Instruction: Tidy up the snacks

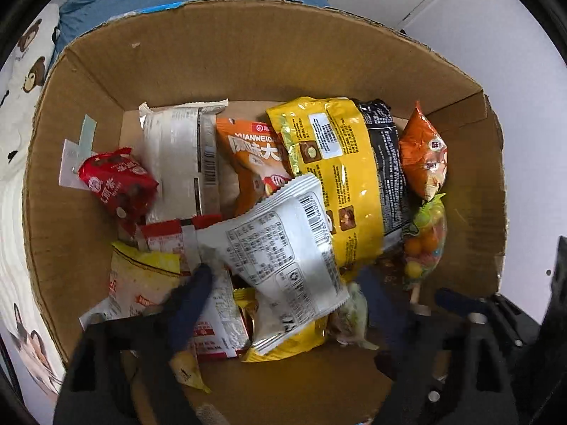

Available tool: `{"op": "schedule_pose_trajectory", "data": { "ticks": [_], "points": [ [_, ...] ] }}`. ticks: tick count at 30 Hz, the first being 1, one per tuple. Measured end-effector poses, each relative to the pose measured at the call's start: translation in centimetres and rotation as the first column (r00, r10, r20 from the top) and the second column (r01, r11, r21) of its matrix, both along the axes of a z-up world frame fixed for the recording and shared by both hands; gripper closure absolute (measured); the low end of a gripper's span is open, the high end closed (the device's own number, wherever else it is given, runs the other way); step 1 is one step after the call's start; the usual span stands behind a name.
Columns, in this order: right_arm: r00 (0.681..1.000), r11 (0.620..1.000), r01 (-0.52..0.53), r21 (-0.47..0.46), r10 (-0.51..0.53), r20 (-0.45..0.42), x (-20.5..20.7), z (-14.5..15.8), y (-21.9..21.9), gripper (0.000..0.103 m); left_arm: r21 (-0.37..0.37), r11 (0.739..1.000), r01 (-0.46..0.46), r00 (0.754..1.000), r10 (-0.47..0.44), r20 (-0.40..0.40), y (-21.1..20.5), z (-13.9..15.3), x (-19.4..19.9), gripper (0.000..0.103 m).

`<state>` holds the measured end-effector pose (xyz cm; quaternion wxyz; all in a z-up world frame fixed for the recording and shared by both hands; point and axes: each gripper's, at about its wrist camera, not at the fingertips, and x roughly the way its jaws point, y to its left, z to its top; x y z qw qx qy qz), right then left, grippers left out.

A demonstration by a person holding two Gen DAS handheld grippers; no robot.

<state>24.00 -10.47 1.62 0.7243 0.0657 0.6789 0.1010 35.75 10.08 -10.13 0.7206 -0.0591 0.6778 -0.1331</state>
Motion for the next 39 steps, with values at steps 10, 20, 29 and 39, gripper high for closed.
{"op": "schedule_pose_trajectory", "data": {
  "ticks": [10,20,29,39],
  "points": [
    [0.996,0.989,0.05,-0.138,-0.039,0.077,0.5,2.1,-0.9,0.004,0.041,0.999,-0.019,0.996,0.015,0.087,0.6,2.3,-1.5,0.004],
    [0.992,0.988,0.074,-0.135,-0.058,0.116,-0.7,3.4,-1.2,0.004,0.032,0.999,-0.02,0.991,0.016,0.135,1.1,5.5,-4.9,0.002],
    [0.957,0.983,0.135,-0.128,-0.095,0.275,-4.5,7.8,-1.0,0.004,0.049,0.996,-0.07,0.946,0.051,0.321,2.8,10.1,-9.2,0.002],
    [0.878,0.98,0.156,-0.124,-0.08,0.471,-12.5,15.2,0.0,0.004,0.065,0.99,-0.123,0.846,0.07,0.529,3.9,16.0,-18.2,0.002]
  ]
}}
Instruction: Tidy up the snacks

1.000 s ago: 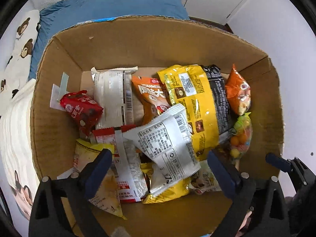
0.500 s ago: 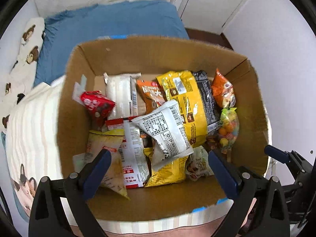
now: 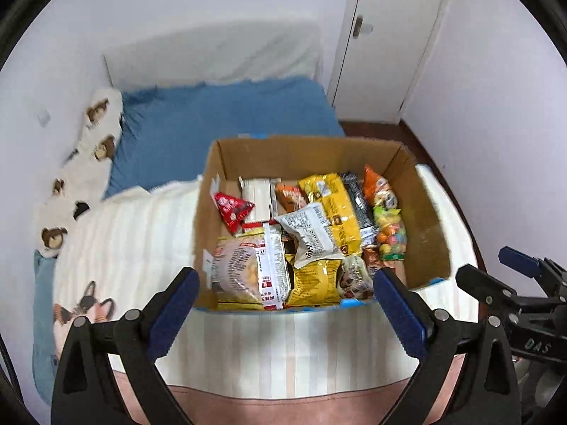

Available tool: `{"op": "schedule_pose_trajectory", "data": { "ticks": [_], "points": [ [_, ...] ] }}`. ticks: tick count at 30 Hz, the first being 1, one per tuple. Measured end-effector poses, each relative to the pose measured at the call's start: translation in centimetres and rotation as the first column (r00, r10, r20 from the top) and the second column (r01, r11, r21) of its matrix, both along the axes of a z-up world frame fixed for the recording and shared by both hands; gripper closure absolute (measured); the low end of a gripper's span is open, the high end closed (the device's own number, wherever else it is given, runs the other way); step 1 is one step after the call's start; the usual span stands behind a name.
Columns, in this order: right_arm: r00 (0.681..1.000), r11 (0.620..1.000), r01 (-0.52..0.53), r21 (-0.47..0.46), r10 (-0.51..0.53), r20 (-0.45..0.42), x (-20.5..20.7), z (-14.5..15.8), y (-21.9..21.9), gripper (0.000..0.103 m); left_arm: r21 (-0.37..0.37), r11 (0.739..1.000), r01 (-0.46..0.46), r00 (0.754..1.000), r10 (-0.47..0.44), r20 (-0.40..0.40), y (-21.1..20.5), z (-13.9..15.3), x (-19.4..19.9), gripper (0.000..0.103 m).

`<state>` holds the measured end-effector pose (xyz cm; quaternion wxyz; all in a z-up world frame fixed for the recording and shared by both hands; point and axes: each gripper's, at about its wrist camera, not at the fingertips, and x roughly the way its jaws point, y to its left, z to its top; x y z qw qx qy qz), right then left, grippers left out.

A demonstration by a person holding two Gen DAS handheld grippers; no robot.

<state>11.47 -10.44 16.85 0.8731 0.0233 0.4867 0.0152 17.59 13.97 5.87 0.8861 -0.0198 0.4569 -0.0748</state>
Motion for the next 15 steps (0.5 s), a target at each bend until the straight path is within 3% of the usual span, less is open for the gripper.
{"op": "schedule_pose_trajectory", "data": {
  "ticks": [9,15],
  "points": [
    [0.992,1.0,-0.015,0.01,0.014,0.128,-9.2,5.5,0.9,0.003,0.02,1.0,-0.002,0.989,-0.001,0.151,0.6,5.2,-7.9,0.002],
    [0.976,1.0,-0.022,0.008,0.02,0.216,-15.2,9.1,1.2,0.002,0.013,1.0,-0.012,0.981,0.01,0.195,0.8,6.8,-12.1,0.002]
  ]
}}
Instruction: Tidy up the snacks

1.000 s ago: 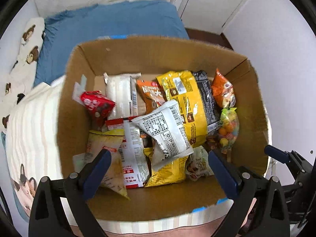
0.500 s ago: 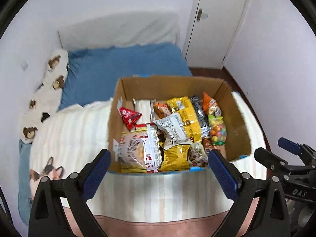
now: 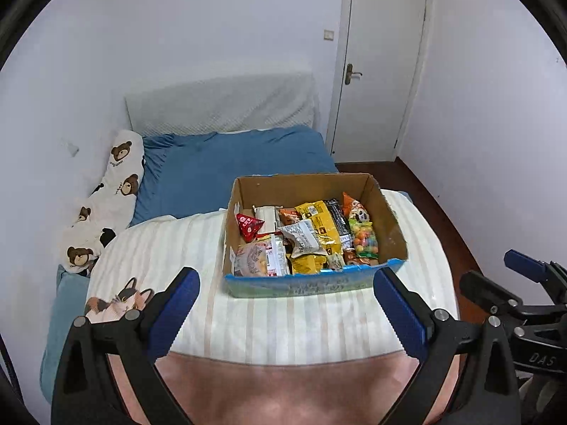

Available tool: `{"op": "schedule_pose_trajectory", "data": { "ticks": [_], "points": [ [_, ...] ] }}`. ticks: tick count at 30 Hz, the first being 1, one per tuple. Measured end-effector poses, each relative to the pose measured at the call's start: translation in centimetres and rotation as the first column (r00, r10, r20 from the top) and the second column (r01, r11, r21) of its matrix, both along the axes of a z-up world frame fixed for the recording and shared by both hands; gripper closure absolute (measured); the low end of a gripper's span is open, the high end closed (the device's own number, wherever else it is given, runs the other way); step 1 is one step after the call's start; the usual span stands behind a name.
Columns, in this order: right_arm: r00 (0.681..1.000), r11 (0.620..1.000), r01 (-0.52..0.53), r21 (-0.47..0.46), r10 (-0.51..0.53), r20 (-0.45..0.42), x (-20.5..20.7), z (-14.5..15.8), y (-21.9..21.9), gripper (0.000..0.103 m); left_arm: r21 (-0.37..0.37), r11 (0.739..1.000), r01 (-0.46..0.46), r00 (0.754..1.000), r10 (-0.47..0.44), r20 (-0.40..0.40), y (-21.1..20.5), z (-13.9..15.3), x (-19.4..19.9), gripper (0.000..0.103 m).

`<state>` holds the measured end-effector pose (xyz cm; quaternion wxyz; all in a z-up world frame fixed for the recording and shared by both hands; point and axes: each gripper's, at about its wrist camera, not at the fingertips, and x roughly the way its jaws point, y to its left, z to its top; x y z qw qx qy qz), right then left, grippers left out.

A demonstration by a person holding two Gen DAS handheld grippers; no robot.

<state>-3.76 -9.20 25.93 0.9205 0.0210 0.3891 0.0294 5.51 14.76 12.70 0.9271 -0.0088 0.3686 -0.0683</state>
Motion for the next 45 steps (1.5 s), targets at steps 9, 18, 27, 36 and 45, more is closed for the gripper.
{"op": "schedule_pose_trajectory", "data": {
  "ticks": [9,18,27,36,45],
  "points": [
    [0.996,1.0,0.023,0.008,-0.024,0.089,-6.7,3.5,-0.4,0.002,0.026,0.999,-0.02,0.998,0.019,0.057,0.2,1.7,-5.3,0.002],
    [0.989,1.0,0.015,-0.02,-0.012,0.146,-10.0,6.0,-0.1,0.001,0.002,1.0,-0.025,0.997,0.025,0.069,0.3,2.5,-7.7,0.002],
    [0.991,1.0,0.025,-0.017,-0.023,0.133,-9.7,5.4,-0.2,0.0,-0.012,1.0,-0.01,0.998,0.011,0.065,0.0,2.1,-7.7,0.0],
    [0.991,0.998,0.066,-0.025,-0.062,0.12,-6.7,3.0,-1.1,0.0,0.02,0.999,-0.039,0.997,0.038,0.06,-0.7,0.5,-4.8,0.0],
    [0.991,0.994,0.096,-0.048,-0.091,0.098,-1.8,0.9,-2.0,0.0,0.031,0.997,-0.069,0.997,0.069,0.019,-1.3,-1.3,-0.5,0.0]
  ]
}}
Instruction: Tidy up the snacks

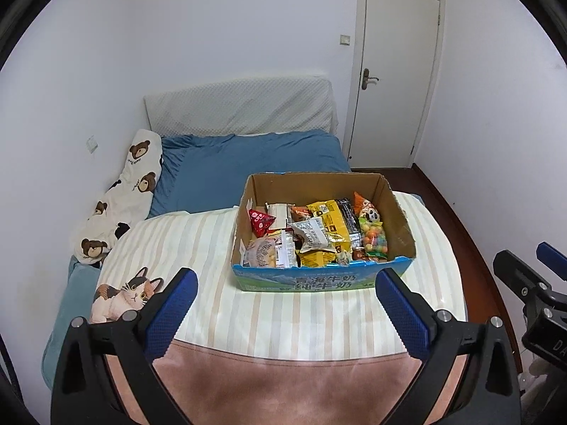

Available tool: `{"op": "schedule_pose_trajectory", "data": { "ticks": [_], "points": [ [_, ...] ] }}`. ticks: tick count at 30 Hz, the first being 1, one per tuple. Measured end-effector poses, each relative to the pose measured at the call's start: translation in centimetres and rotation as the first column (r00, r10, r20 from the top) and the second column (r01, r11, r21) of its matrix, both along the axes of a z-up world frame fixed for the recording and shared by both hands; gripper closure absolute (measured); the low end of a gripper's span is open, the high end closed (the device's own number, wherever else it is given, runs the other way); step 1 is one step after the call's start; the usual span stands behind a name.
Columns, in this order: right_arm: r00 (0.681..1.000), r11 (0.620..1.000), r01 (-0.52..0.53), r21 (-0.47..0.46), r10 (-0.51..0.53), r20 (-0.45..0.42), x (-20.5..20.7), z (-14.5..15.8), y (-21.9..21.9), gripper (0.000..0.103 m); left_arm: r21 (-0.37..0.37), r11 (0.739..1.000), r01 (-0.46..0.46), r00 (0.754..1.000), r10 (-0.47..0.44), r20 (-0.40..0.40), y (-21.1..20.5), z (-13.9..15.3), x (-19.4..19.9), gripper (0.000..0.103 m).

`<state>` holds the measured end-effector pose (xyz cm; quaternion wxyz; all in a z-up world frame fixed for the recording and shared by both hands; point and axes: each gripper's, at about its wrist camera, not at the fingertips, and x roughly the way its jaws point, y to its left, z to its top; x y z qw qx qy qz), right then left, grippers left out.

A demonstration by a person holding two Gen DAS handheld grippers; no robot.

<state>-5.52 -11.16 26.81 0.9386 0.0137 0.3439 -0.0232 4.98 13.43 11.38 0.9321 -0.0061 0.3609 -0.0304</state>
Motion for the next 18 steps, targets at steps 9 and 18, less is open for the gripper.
{"op": "schedule_pose_trajectory", "data": {
  "ticks": [9,18],
  "points": [
    [0.999,1.0,0.025,-0.016,-0.025,-0.028,3.5,-1.7,-0.7,0.0,0.021,1.0,0.0,0.999,0.001,-0.035,-0.8,-1.2,2.6,0.0],
    [0.999,0.999,0.032,-0.023,-0.033,-0.043,4.7,-2.5,-0.5,0.0,0.018,1.0,0.003,0.999,-0.002,-0.045,-0.9,-1.6,3.5,0.0]
  ]
}}
